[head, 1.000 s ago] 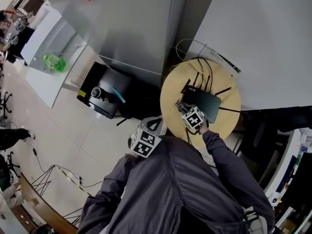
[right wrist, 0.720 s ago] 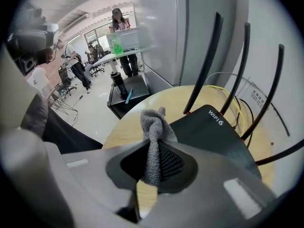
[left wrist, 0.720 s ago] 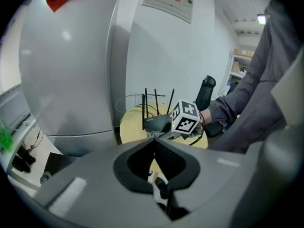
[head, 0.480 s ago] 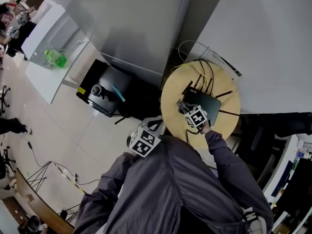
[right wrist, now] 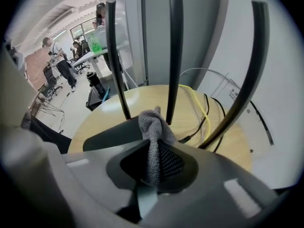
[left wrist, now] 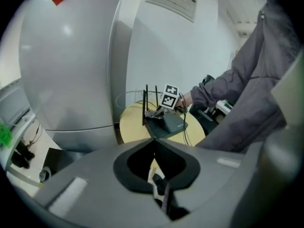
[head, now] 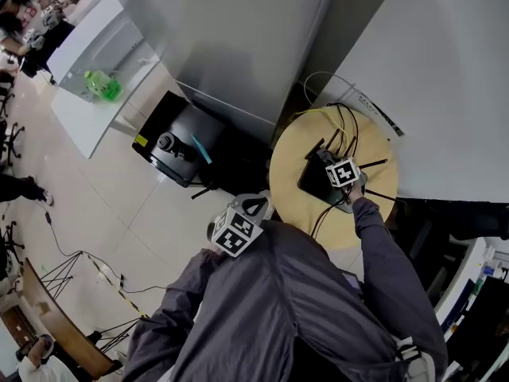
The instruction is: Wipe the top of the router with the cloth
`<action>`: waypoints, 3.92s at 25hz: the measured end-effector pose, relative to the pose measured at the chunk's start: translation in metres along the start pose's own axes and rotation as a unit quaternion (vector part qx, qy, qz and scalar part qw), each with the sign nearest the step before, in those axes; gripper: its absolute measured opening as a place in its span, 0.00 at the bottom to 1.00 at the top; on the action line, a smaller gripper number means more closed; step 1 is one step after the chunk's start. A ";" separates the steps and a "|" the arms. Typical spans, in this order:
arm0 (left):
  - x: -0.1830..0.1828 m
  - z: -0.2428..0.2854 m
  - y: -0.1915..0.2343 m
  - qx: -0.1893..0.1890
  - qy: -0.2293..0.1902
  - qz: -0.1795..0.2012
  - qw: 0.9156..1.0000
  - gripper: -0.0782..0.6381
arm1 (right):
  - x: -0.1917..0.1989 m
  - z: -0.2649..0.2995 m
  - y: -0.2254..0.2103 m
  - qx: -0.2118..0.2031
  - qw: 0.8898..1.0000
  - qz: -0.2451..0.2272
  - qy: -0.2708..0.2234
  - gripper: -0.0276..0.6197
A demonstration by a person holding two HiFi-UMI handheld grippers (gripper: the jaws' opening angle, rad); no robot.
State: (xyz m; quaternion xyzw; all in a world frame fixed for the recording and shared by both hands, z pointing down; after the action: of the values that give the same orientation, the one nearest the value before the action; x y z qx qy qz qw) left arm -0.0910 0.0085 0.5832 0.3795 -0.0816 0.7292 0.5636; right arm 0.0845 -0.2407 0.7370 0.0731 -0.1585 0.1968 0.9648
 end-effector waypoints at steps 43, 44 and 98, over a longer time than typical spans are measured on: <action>-0.002 0.010 0.002 0.032 0.016 0.018 0.999 0.11 | 0.052 -0.029 0.079 -0.045 0.998 0.032 -0.021 0.10; -0.001 0.010 0.004 0.028 0.015 0.013 0.999 0.11 | 0.050 -0.028 0.066 -0.037 0.998 0.037 -0.021 0.10; 0.025 -0.006 -0.002 0.113 0.039 0.078 0.990 0.11 | 0.086 -0.036 0.113 0.074 0.989 0.128 -0.022 0.10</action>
State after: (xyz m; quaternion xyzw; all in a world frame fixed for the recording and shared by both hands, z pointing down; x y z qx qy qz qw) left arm -0.0944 0.0317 0.5945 0.4043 -0.0064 0.7897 0.4614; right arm 0.1242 -0.1000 0.7413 0.1282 -0.1728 0.3285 0.9197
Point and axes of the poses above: the fingertips, and each gripper's own axes: z forward along the fingers, y to its left, x out of its underside, the point moved 4 cm from there along -z, backward along the fingers, and after that the axes turned 7 degrees about -z, right-handed, at the moved point
